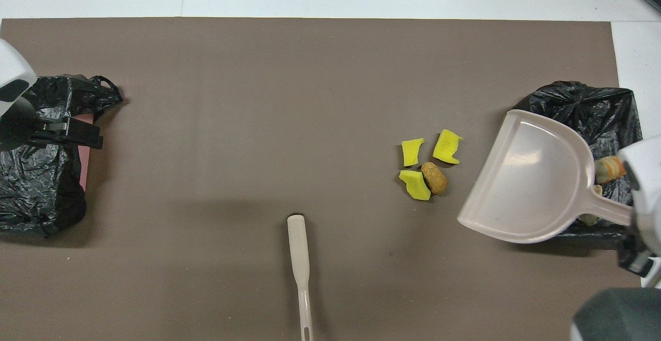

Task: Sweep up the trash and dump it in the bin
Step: 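Bring the empty dustpan back to the table center with the right gripper, then grasp the dustpan handle with the left gripper while the right gripper grasps the brush, then sweep sponges and potato into dustpan with the right gripper while the left gripper holds it, then carry the dustpan with the left gripper over the nearby black bag and tip it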

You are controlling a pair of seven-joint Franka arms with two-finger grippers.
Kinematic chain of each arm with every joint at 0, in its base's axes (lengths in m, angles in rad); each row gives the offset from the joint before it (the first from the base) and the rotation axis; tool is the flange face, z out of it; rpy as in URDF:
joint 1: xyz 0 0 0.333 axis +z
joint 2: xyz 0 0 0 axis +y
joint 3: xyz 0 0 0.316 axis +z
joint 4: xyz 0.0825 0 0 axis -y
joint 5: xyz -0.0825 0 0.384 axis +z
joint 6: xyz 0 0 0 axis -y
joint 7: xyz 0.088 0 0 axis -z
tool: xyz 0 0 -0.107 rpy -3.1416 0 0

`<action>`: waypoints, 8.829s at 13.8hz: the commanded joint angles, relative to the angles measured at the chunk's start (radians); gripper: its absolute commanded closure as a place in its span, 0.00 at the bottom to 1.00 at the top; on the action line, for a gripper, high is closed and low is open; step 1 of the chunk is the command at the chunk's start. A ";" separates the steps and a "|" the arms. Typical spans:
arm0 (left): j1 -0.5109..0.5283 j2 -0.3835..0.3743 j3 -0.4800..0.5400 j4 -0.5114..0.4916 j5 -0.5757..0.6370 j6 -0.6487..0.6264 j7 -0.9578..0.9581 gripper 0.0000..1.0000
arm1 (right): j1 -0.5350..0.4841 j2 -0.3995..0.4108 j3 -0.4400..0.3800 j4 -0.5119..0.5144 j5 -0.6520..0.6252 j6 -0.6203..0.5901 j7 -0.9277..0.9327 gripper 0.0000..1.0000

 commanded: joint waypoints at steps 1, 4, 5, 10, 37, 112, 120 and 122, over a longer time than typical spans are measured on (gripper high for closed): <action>-0.003 0.035 -0.003 0.059 0.022 -0.044 0.011 0.00 | 0.086 0.166 0.006 0.034 0.012 0.124 0.312 1.00; -0.005 0.035 -0.005 0.056 0.021 -0.022 0.008 0.00 | 0.193 0.336 0.005 0.126 0.012 0.211 0.529 1.00; -0.006 0.035 -0.006 0.054 0.018 -0.016 0.002 0.00 | 0.203 0.396 0.006 0.161 0.005 0.259 0.581 1.00; 0.000 0.030 -0.010 0.049 0.010 0.002 0.008 0.00 | 0.377 0.744 -0.005 0.445 -0.171 0.328 0.902 1.00; -0.336 0.251 -0.013 -0.015 0.016 0.364 -0.184 0.00 | 0.589 0.257 0.002 -0.288 0.229 0.538 0.802 0.00; -0.335 0.073 -0.005 -0.445 -0.200 0.684 1.051 1.00 | 0.216 -0.094 0.003 -0.360 0.381 0.060 0.520 1.00; -0.123 0.091 -0.002 -0.144 -0.189 0.316 1.222 1.00 | 0.457 0.039 0.003 -0.451 0.433 0.366 0.775 1.00; -0.053 0.104 -0.002 -0.103 -0.186 0.282 1.273 1.00 | 0.471 0.079 0.003 -0.472 0.432 0.428 0.789 1.00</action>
